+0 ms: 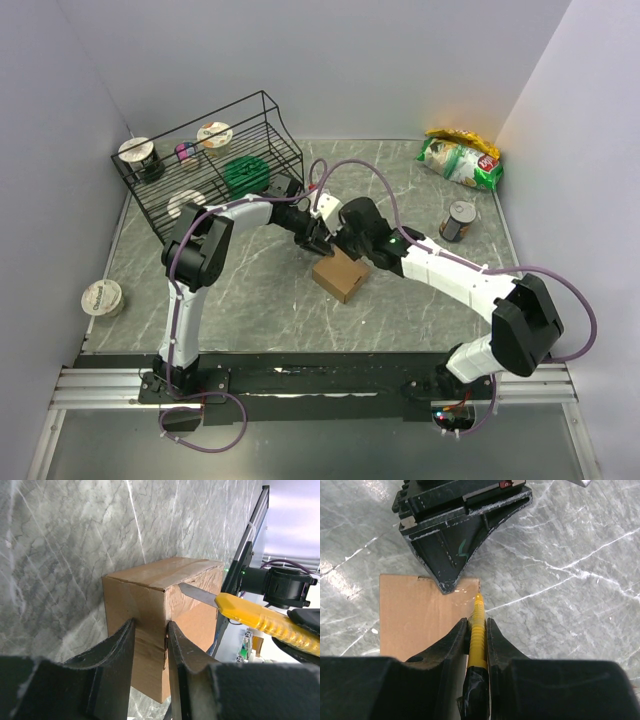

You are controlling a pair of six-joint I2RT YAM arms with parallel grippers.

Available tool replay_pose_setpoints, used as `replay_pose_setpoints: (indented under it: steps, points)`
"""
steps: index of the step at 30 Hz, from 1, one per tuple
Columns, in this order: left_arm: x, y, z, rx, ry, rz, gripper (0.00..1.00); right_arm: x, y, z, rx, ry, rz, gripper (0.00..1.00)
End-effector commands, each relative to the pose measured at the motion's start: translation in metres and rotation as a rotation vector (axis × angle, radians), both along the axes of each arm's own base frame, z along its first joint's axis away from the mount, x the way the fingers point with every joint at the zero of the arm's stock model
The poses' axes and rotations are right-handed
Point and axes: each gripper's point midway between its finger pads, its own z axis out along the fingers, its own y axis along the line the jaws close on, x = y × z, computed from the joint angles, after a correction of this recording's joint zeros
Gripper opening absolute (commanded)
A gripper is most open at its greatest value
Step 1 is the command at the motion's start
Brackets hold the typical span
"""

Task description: Unpack the express box

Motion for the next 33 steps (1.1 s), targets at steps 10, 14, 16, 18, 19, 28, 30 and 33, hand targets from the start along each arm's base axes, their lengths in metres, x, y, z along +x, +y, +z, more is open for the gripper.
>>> replay_pose_setpoints:
  steps: [10,14,16,18,19,28,30,33]
  points:
    - [-0.003,0.020,-0.061,0.207,0.009,0.038,0.01,-0.028,-0.034,-0.014,-0.100,0.061,-0.032,0.00]
    - [-0.002,0.022,-0.061,0.226,-0.001,0.048,0.01,-0.025,-0.034,-0.010,-0.099,0.051,-0.041,0.00]
    - [0.000,0.024,-0.057,0.232,-0.017,0.058,0.01,-0.025,-0.034,-0.009,-0.100,0.051,-0.040,0.00]
    - [0.004,0.025,-0.048,0.219,-0.042,0.069,0.01,-0.024,-0.032,-0.011,-0.100,0.052,-0.032,0.00]
    - [0.005,0.026,-0.044,0.201,-0.039,0.070,0.01,-0.022,-0.027,-0.010,-0.083,0.047,-0.020,0.00]
    - [0.009,0.021,0.012,0.014,-0.083,0.044,0.42,-0.002,0.013,0.009,-0.018,-0.057,0.191,0.00]
    - [0.006,0.020,0.014,-0.005,-0.071,0.034,0.51,0.002,0.023,0.016,0.005,-0.085,0.224,0.00]
    - [0.002,0.019,0.009,-0.013,-0.036,0.019,0.55,0.007,0.032,0.018,0.018,-0.099,0.251,0.00]
